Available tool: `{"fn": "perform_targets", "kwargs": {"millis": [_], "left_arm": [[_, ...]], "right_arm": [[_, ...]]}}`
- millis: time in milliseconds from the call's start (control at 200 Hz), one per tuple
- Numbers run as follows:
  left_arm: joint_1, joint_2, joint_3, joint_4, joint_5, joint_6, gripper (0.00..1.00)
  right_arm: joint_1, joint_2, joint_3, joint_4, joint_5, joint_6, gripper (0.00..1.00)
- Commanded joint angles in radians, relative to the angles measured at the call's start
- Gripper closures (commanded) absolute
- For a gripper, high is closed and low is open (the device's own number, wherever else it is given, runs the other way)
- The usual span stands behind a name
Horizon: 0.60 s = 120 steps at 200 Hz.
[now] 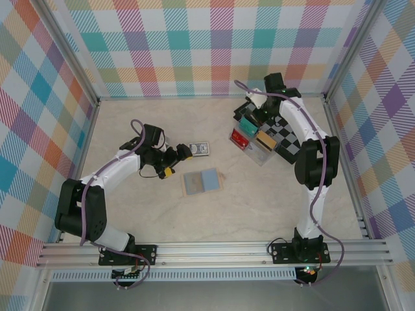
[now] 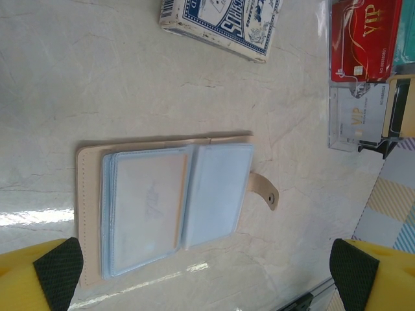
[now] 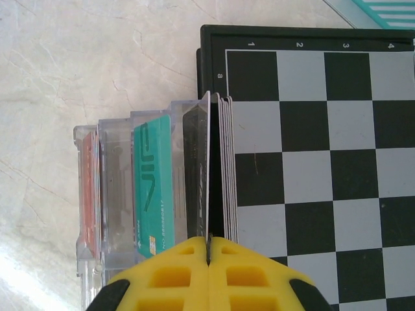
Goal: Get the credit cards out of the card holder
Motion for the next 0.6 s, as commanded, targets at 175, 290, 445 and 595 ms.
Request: {"fn": "perform_targets", "kwargs": {"millis": [175, 290, 445, 595], "left_arm": [[0.025, 0.017, 0.004, 0.016, 0.018, -0.004, 0.0], [0.028, 0.015, 0.004, 0.014, 0.012, -0.006, 0.0], [0.032, 0.013, 0.002, 0.014, 0.01, -0.009, 0.0], [0.033, 0.012, -0.004, 0.016, 0.012, -0.008, 0.0]], "right_arm": [[-0.005, 0.018, 0.028, -0.025, 0.012, -0.006, 0.95], [-0.006, 0.016, 0.065, -0.042, -0.016, 0.028, 0.9], [-0.005, 0.004, 0.093, -0.05, -0.015, 0.057, 0.86], [-0.005, -0.011, 0.087, -0.048, -0.032, 0.068, 0.84]]}}
